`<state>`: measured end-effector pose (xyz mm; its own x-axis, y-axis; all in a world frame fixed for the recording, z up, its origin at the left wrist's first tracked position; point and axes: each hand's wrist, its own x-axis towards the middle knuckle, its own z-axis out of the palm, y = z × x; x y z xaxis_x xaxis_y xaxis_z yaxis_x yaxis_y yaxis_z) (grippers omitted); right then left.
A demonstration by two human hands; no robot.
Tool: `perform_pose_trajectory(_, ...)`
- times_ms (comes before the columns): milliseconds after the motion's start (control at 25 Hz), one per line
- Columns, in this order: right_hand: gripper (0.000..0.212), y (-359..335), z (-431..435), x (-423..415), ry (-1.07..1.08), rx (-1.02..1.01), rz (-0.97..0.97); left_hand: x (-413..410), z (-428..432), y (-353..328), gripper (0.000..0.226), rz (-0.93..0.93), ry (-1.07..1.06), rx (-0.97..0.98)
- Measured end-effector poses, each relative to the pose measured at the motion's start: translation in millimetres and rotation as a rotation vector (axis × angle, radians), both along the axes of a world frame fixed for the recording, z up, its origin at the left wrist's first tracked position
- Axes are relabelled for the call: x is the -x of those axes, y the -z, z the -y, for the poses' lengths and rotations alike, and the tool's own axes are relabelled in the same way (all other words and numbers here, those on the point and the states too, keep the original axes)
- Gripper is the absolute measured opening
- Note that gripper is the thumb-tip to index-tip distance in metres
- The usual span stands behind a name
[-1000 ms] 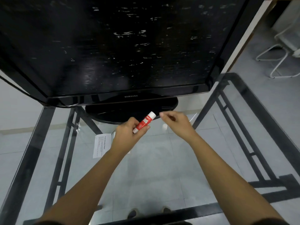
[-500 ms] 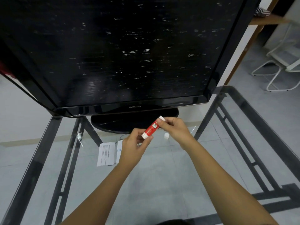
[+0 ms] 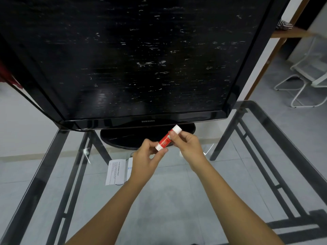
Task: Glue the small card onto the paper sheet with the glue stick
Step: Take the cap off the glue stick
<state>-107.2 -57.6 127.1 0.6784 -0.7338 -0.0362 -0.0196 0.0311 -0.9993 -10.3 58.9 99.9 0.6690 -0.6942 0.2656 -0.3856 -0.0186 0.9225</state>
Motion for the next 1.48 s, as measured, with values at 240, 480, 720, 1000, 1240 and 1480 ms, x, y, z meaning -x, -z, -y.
perform_pose_trajectory(240, 0.030, 1.3, -8.7, -5.2, 0.116, -0.055, 0.031, 3.6, 7.3, -0.5, 0.031, 0.151, -0.054, 0.081)
perform_pose_trajectory(480, 0.017, -6.4, -1.8, -2.0, 0.082, 0.003, 0.027, 0.7, 6.0, -4.2, 0.024, -0.656, 0.166, 0.144)
perform_pose_trajectory(720, 0.017, -9.5, 0.9, -4.1, 0.085, -0.005, 0.028, -1.0, 6.9, -4.7, 0.019, -0.005, -0.028, 0.118)
perform_pose_trajectory(1000, 0.016, -6.2, -0.7, -6.1, 0.079, 0.014, 0.009, -3.1, 3.3, 0.3, 0.029, -0.644, 0.193, 0.113)
perform_pose_trajectory(1240, 0.020, -6.1, -2.5, -7.5, 0.068, 0.028, 0.003, -1.1, 1.4, -3.3, 0.016, -0.332, 0.083, 0.152)
perform_pose_trajectory(1480, 0.015, -8.8, 0.0, -6.8, 0.079, 0.020, 0.026, -2.3, 5.2, -6.2, 0.026, -0.521, 0.125, 0.149)
